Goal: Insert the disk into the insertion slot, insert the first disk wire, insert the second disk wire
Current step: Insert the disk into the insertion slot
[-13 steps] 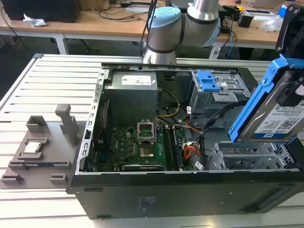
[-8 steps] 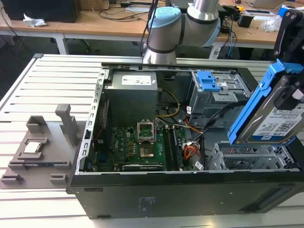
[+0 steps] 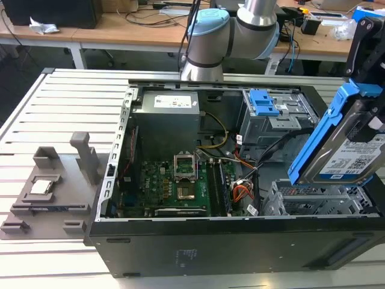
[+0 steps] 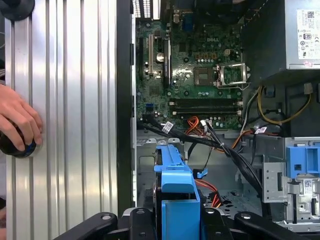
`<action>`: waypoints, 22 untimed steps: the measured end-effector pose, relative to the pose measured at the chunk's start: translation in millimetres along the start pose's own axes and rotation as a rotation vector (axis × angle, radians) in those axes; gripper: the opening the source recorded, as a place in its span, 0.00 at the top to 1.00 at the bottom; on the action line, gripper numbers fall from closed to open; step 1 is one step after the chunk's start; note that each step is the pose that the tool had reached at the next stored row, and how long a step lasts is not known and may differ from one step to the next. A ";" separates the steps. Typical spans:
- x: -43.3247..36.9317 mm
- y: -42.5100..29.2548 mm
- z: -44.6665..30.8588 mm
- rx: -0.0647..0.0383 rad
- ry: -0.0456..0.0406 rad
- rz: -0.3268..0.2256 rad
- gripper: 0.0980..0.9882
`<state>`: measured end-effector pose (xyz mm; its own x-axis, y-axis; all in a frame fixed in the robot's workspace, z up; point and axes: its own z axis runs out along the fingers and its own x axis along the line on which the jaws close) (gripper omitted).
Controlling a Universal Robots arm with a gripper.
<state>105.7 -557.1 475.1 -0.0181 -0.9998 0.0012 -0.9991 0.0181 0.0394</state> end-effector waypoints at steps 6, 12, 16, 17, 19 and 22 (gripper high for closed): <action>-9.2 -0.4 0.5 0.000 0.0005 0.000 0.70; -9.5 -0.7 4.8 0.000 0.0007 0.000 0.70; -9.5 -0.9 9.7 0.000 0.0006 0.000 0.70; -9.5 -0.9 10.8 0.000 0.0006 0.000 0.70; -9.5 -1.0 12.3 0.000 0.0006 0.000 0.70; -9.5 -1.0 14.1 0.000 0.0006 0.000 0.70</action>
<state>106.3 -547.6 460.9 -0.0181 -0.9998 0.0018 -0.9991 0.0182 0.0393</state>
